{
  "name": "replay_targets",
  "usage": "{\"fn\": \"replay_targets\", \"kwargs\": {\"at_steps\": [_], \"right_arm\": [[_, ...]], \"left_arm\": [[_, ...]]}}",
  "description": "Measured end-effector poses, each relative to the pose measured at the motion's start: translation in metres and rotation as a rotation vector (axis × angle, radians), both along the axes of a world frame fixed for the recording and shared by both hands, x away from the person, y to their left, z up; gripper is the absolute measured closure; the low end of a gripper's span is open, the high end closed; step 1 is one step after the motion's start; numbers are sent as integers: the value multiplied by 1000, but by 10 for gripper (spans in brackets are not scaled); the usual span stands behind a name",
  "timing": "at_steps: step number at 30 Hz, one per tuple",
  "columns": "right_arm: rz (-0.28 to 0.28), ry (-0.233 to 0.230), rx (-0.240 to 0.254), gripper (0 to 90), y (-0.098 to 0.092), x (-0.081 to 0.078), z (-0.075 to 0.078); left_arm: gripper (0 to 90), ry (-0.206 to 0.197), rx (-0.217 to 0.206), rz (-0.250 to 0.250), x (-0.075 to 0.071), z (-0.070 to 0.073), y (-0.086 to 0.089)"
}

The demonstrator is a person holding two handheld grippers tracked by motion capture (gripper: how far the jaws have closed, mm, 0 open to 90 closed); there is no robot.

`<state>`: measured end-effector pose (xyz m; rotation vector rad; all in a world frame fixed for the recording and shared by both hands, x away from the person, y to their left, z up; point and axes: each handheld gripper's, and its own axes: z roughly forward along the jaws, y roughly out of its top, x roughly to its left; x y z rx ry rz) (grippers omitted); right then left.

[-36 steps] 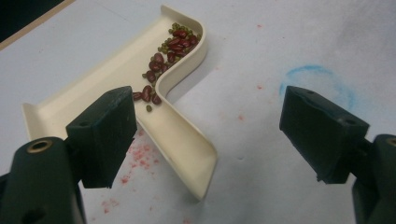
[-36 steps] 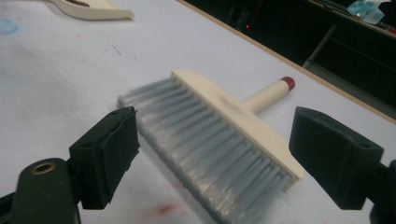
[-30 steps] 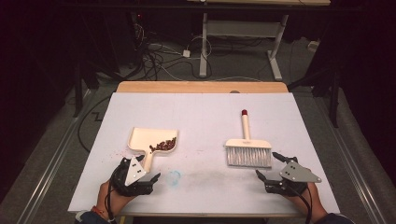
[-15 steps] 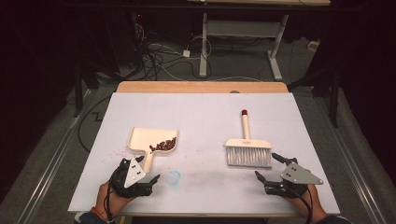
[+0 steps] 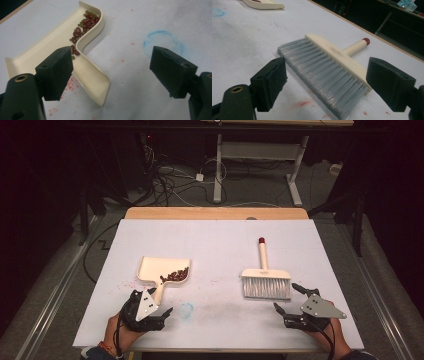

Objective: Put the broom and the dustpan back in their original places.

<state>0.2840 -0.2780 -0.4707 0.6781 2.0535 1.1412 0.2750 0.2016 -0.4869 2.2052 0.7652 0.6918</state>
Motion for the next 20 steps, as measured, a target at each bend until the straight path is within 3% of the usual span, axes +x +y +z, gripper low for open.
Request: {"fn": "replay_targets", "kwargs": {"at_steps": [20], "right_arm": [[-2,-26,5,175,0,3,5]], "left_arm": [[184,13,-3,18,6,-1,0]]}}
